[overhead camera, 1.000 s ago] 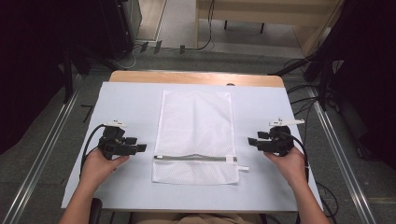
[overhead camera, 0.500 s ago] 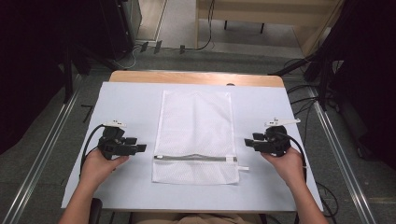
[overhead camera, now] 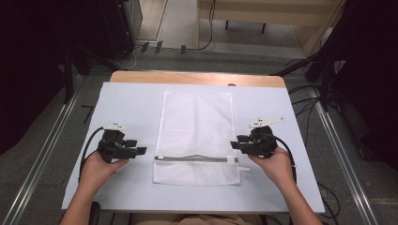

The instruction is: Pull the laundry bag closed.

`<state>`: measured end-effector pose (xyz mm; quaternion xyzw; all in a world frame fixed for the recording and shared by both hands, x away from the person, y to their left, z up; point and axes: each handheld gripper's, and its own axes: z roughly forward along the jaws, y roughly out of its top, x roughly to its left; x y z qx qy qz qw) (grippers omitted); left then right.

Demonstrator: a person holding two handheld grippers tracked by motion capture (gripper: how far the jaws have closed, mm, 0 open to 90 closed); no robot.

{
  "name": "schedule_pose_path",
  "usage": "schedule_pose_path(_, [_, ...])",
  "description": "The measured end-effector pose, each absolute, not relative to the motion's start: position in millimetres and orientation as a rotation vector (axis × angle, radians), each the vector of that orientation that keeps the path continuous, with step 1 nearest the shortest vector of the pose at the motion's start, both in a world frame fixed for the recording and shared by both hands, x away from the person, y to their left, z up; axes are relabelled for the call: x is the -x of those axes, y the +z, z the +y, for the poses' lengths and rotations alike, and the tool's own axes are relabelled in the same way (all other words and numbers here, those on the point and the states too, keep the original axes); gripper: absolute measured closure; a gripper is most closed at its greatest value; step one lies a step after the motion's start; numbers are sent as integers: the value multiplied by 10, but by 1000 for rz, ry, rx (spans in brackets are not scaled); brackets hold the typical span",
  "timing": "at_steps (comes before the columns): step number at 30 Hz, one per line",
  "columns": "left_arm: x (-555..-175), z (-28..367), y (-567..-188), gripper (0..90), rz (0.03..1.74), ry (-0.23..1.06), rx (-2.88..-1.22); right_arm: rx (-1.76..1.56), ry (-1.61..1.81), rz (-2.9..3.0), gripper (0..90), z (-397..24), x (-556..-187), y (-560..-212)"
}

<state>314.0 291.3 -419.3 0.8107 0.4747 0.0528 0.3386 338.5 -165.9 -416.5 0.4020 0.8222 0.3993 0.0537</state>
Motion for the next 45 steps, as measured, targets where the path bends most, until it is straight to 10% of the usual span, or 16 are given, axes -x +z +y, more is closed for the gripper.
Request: schedule_pose_path(45, [-3142, 2962, -4226, 421, 1229, 161, -2100, -891, 1244, 2740, 721, -330, -3380, -4200])
